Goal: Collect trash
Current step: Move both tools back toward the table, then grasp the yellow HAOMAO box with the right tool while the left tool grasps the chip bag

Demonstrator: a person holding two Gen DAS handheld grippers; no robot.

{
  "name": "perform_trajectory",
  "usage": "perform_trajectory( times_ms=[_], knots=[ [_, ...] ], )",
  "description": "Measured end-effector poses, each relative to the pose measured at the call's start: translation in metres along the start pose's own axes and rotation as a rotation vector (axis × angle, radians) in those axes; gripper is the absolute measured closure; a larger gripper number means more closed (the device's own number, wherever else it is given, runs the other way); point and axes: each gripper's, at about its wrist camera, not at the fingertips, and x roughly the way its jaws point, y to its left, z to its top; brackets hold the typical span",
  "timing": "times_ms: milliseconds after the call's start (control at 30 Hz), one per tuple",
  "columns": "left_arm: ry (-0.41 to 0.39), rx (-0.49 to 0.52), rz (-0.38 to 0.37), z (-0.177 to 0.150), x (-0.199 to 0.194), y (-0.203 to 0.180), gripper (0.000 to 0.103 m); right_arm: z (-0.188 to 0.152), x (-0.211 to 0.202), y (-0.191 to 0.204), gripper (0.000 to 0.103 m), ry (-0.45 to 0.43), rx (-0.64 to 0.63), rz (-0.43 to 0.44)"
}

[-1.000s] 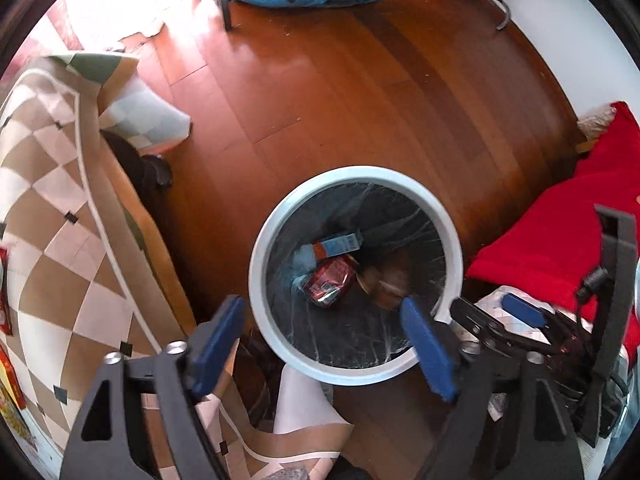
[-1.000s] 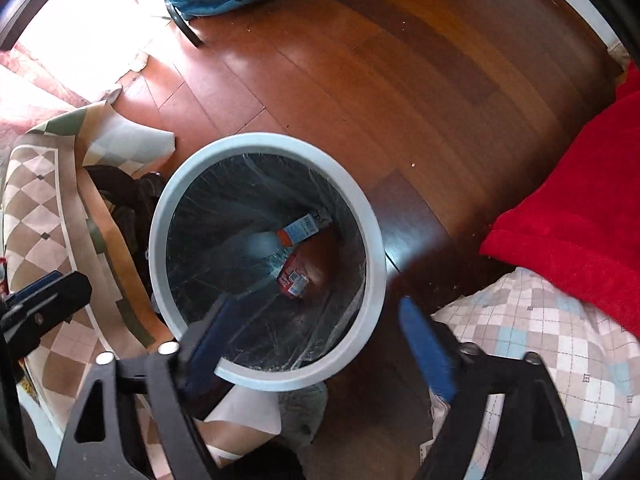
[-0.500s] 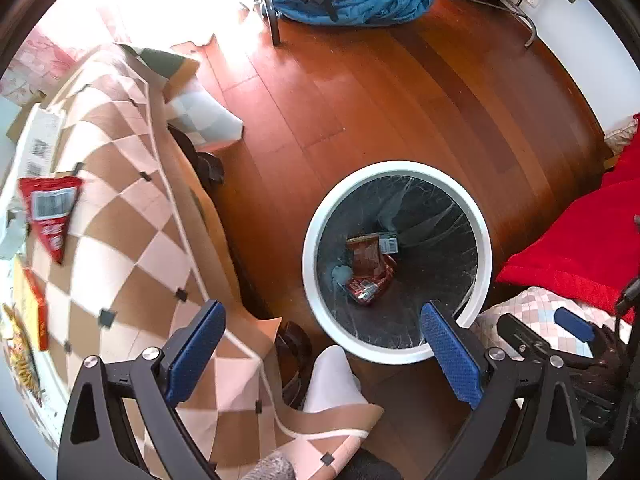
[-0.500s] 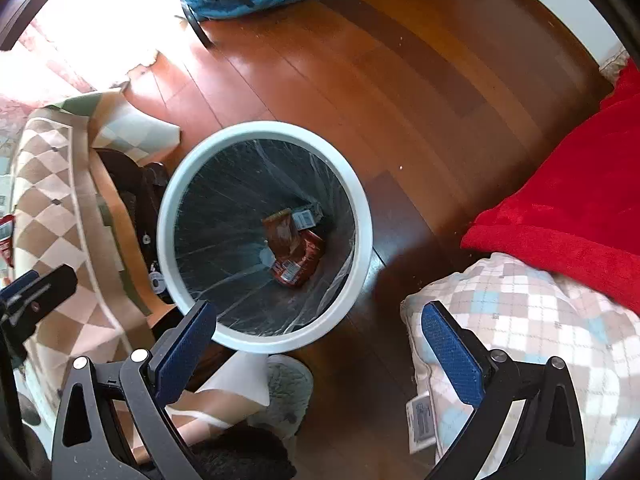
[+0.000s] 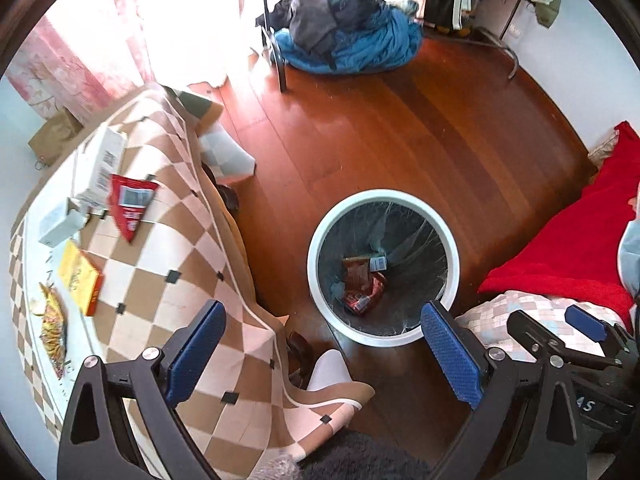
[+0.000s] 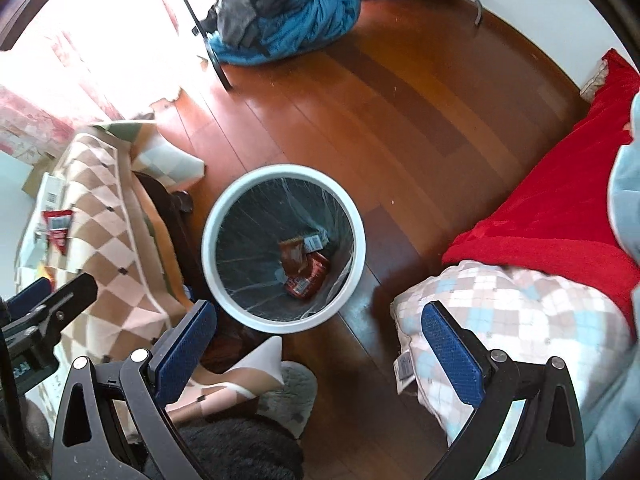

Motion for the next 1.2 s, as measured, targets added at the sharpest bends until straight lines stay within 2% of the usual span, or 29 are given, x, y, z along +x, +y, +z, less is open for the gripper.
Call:
perform_trajectory(
  times_ms=[333,467,567,700,867,1000,1067,1200],
  knots=[
    [-0.137,-0.02,-0.004,-0.018,-0.072,0.018,0.003,-0.021,-0.077,0.013,0.0,-0.108,0.0,0.038],
    [-0.176,-0.046,0.013,-0.023,-0.099,0.035,0.003,-0.026,-0.114,0.025,0.0,-0.182,0.017,0.075],
    [-0.224,-0.093,0.004,-0.027,-0.122,0.063,0.003,-0.027,-0.136,0.047,0.0,-0.22,0.011,0.123],
    [-0.255,-0.18,0.018,-0.032,-0.136,0.111,0.003,-0.028,-0.148,0.098,0.0,-0.227,-0.05,0.193],
    [-0.244,-0.316,0.124,-0.05,-0.128,0.203,0.003,-0.034,-0.122,0.201,0.0,-0.155,-0.231,0.245],
    [-0.173,-0.446,0.236,-0.082,-0.099,0.287,0.003,-0.04,-0.065,0.303,0.0,-0.047,-0.428,0.253],
    [-0.115,-0.51,0.286,-0.104,-0.075,0.331,0.003,-0.045,-0.038,0.34,0.0,0.0,-0.495,0.239],
    [-0.034,-0.543,0.358,-0.136,-0.041,0.38,0.003,-0.052,0.028,0.422,0.0,0.092,-0.647,0.177]
  ],
)
